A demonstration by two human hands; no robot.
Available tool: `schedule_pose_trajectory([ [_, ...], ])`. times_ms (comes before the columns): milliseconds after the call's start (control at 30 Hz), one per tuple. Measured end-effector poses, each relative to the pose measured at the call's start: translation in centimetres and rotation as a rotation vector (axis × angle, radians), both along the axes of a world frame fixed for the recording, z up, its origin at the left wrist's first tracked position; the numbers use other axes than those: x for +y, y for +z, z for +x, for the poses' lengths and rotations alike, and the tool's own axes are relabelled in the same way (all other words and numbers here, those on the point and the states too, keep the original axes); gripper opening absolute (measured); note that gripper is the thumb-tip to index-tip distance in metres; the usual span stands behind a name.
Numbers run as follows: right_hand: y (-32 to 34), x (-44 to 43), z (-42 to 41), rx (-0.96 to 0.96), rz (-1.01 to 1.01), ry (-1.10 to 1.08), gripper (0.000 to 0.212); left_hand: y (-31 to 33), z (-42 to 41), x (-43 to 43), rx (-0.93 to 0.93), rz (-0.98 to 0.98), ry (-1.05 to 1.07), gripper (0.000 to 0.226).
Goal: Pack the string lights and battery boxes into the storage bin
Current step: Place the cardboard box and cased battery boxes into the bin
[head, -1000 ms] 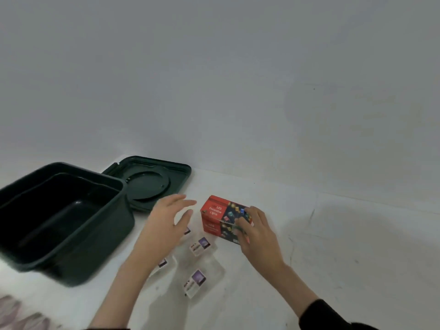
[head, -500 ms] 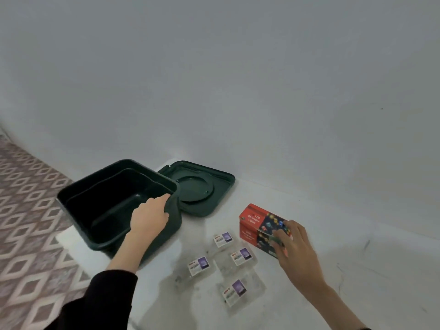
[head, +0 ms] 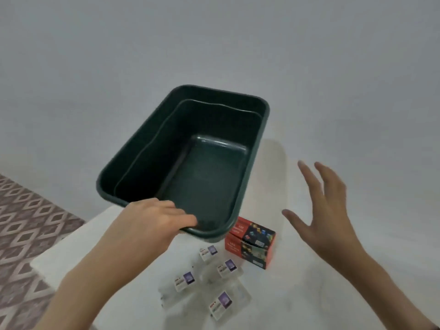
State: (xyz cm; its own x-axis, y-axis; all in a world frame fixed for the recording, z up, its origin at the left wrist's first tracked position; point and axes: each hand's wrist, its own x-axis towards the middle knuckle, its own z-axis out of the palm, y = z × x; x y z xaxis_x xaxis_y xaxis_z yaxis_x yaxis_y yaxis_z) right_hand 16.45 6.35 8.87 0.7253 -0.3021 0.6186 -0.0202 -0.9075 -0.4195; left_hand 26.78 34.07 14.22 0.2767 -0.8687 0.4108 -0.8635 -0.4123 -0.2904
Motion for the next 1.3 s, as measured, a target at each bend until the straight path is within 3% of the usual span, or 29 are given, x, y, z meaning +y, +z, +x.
schedule_pose_trajectory([
  [100, 2.9, -1.1, -3.7, 0.005, -0.468, -0.054, 0.089, -0.5, -0.7, -3.5, 0.061, 0.033, -0.182, 0.042],
  [200, 3.4, -2.5, -7.4, 0.085, -0.658, -0.008, 0.042, -2.0, -1.1, -7.6, 0.126, 0.056, -0.340, 0.036],
  [267, 3.3, -3.9, -9.9, 0.154, -0.638, 0.034, 0.015, -3.1, -1.2, -10.7, 0.153, 0.070, -0.431, 0.028],
  [400, 2.1, -4.6, -13.2, 0.347, -0.506, 0.017, 0.012, -5.1, -1.1, -16.0, 0.236, 0.008, -0.529, 0.019],
  [467, 0.2, -4.7, -14.0, 0.375, -0.467, 0.014, 0.009, -6.6, -1.2, -17.7, 0.337, 0.008, -0.490, 0.041],
  [533, -2.0, -4.8, -14.5, 0.387, -0.427, -0.005, 0.009, -8.0, -0.7, -18.4, 0.609, -0.040, -0.352, 0.076],
  [600, -3.9, -4.6, -14.8, 0.388, -0.372, -0.044, 0.010, -9.4, 0.5, -18.3, 0.911, 0.025, -0.162, 0.093],
  [633, -4.6, -4.4, -15.0, 0.386, -0.349, -0.054, 0.011, -10.1, 1.5, -18.2, 0.965, 0.062, -0.094, 0.097],
  [800, -6.3, -3.0, -15.3, 0.420, -0.382, -0.033, 0.017, -14.1, 5.0, -18.0, 0.764, 0.411, 0.183, 0.101],
  [933, -6.8, -2.4, -15.4, 0.446, -0.412, 0.000, 0.014, -15.7, 5.9, -18.1, 0.642, 0.468, 0.241, 0.095],
  [1133, -6.4, -1.2, -15.4, 0.572, -0.354, 0.083, 0.012, -14.3, 6.3, -18.3, 0.464, 0.333, 0.285, 0.069],
  [1300, -4.6, -0.3, -14.8, 0.729, -0.043, 0.283, 0.024, -9.4, 6.2, -18.0, 0.350, -0.047, 0.293, 0.072],
])
